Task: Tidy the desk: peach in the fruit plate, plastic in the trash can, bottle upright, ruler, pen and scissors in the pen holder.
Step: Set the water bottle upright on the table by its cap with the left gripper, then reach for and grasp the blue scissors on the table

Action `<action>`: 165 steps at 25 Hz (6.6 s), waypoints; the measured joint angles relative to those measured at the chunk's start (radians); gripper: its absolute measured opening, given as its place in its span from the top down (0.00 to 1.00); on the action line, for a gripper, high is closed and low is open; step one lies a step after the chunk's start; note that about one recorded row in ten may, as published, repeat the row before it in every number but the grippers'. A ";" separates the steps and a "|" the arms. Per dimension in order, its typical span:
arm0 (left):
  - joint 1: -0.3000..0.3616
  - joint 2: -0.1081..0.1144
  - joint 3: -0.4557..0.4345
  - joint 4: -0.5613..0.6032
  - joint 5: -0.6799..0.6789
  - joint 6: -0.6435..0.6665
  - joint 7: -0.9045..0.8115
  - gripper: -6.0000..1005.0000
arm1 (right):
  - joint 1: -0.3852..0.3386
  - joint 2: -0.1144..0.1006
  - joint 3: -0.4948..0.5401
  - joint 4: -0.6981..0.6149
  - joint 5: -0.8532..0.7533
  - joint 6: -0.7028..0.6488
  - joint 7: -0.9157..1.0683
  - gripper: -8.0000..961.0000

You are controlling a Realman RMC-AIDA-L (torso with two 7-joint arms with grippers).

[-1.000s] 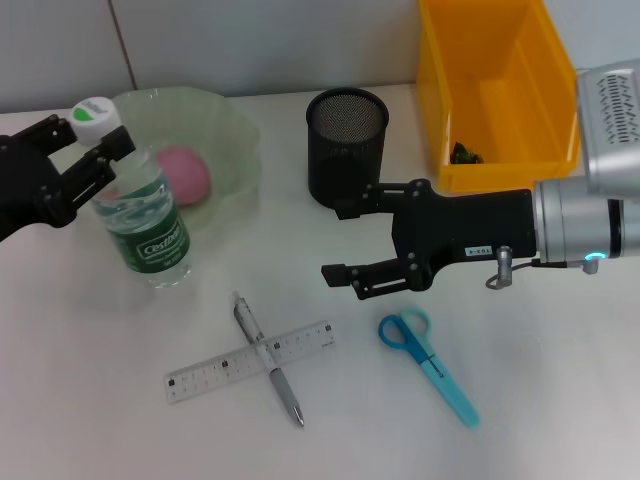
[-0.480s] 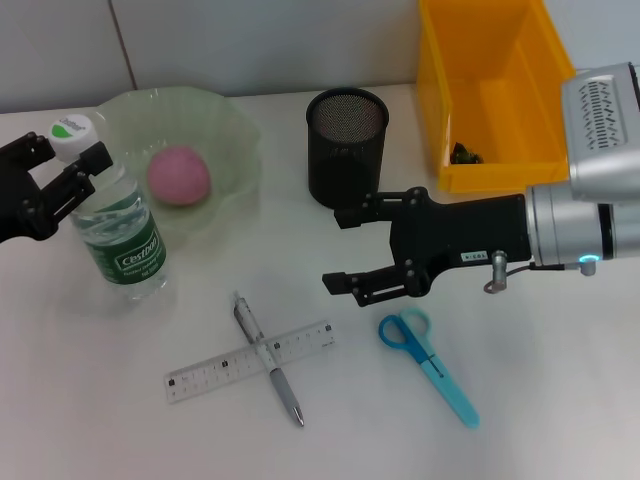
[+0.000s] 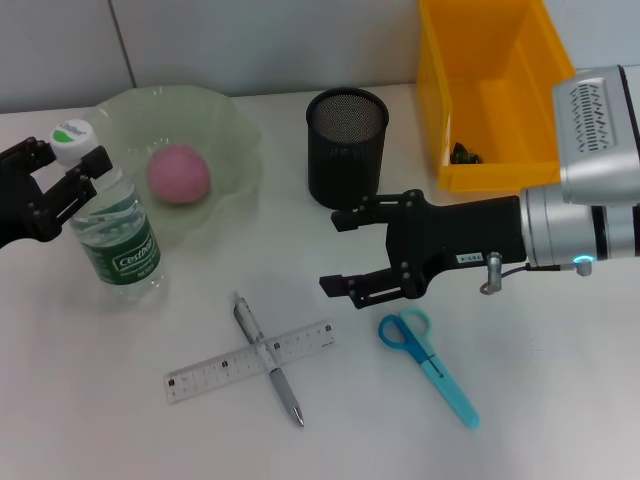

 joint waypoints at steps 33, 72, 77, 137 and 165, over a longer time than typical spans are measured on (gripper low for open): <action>0.069 -0.024 -0.066 0.004 -0.014 0.059 0.052 0.52 | 0.012 0.002 0.000 0.015 0.001 0.003 0.000 0.14; 0.051 -0.032 -0.141 -0.058 -0.015 0.011 0.097 0.51 | 0.022 0.002 -0.001 0.015 0.000 0.014 -0.005 0.14; 0.050 -0.032 -0.141 -0.058 -0.013 0.009 0.097 0.51 | 0.022 0.002 -0.013 0.015 0.000 0.017 -0.004 0.14; 0.063 -0.022 -0.084 -0.046 -0.009 0.033 0.079 0.13 | 0.026 0.002 -0.024 0.029 0.000 0.027 0.011 0.14; 0.104 0.040 0.073 0.415 0.175 0.405 -0.510 0.14 | 0.030 -0.002 -0.010 0.019 0.010 0.031 0.059 0.14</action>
